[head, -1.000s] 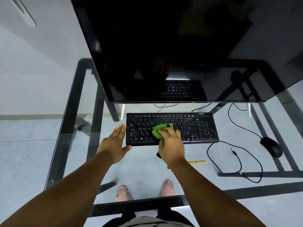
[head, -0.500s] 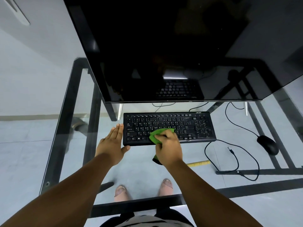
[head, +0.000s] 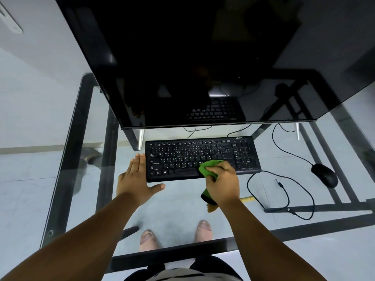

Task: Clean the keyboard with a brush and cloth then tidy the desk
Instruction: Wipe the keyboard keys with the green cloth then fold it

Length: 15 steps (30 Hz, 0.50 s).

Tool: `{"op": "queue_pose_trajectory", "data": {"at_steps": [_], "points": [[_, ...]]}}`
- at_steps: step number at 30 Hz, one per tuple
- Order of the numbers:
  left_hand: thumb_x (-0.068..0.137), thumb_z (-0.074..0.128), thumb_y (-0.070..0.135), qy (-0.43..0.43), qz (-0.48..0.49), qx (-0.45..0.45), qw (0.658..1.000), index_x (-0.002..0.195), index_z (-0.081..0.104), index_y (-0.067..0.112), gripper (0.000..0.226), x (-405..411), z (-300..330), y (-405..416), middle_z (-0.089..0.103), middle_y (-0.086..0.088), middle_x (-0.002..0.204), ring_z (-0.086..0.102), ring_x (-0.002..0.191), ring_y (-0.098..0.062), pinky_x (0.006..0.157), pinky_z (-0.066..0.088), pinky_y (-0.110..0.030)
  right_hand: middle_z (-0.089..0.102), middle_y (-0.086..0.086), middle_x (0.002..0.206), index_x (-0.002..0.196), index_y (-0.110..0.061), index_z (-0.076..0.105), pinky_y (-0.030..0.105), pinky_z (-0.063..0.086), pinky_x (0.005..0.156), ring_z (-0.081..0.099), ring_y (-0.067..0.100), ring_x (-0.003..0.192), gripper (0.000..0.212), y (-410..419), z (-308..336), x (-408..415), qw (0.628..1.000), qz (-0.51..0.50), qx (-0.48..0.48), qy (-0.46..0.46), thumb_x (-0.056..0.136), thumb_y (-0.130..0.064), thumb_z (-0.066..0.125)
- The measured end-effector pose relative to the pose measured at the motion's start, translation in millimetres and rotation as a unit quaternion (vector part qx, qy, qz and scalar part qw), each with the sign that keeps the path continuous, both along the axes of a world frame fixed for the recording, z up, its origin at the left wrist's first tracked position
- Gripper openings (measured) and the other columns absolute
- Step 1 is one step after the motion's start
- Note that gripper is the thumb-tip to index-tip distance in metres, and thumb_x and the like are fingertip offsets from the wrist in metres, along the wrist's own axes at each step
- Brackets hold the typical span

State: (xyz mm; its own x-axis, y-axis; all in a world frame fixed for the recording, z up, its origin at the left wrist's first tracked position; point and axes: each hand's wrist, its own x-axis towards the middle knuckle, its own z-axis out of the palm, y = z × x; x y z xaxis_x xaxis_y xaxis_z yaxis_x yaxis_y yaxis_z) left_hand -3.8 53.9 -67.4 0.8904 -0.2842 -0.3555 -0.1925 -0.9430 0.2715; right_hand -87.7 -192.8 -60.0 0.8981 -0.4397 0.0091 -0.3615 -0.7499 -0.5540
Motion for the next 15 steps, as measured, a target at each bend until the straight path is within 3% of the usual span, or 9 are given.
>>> {"op": "queue_pose_trajectory", "data": {"at_steps": [3, 10, 15], "points": [[0.071, 0.056, 0.077, -0.037, 0.011, -0.009, 0.999, 0.153, -0.011, 0.018, 0.121, -2, 3, -13, -0.011, 0.0, 0.162, -0.006, 0.15, -0.017, 0.117, 0.018, -0.043, 0.062, -0.007, 0.104, 0.097, -0.022, 0.079, 0.027, 0.054, 0.076, 0.058, 0.017, 0.101, 0.027, -8, 2, -1, 0.995, 0.097, 0.002, 0.017, 0.076, -0.009, 0.068], [0.071, 0.061, 0.073, -0.062, -0.032, -0.012, 0.997, 0.154, -0.01, 0.018, 0.122, -9, 7, -52, -0.014, 0.002, 0.162, -0.009, 0.149, -0.015, 0.119, 0.011, -0.039, 0.065, -0.004, 0.093, 0.081, -0.023, 0.08, 0.031, 0.055, 0.068, 0.058, 0.026, 0.088, 0.029, -53, -2, -15, 0.998, 0.043, -0.028, -0.027, 0.066, 0.001, 0.071], [0.07, 0.065, 0.069, -0.056, -0.046, -0.005, 0.997, 0.154, -0.011, 0.02, 0.123, -5, 15, -80, -0.014, 0.004, 0.162, -0.009, 0.149, -0.014, 0.12, 0.007, -0.039, 0.066, -0.004, 0.094, 0.083, -0.021, 0.081, 0.027, 0.05, 0.071, 0.055, 0.026, 0.083, 0.033, -59, -1, -16, 0.989, 0.14, -0.038, -0.031, 0.064, 0.003, 0.068]]}}
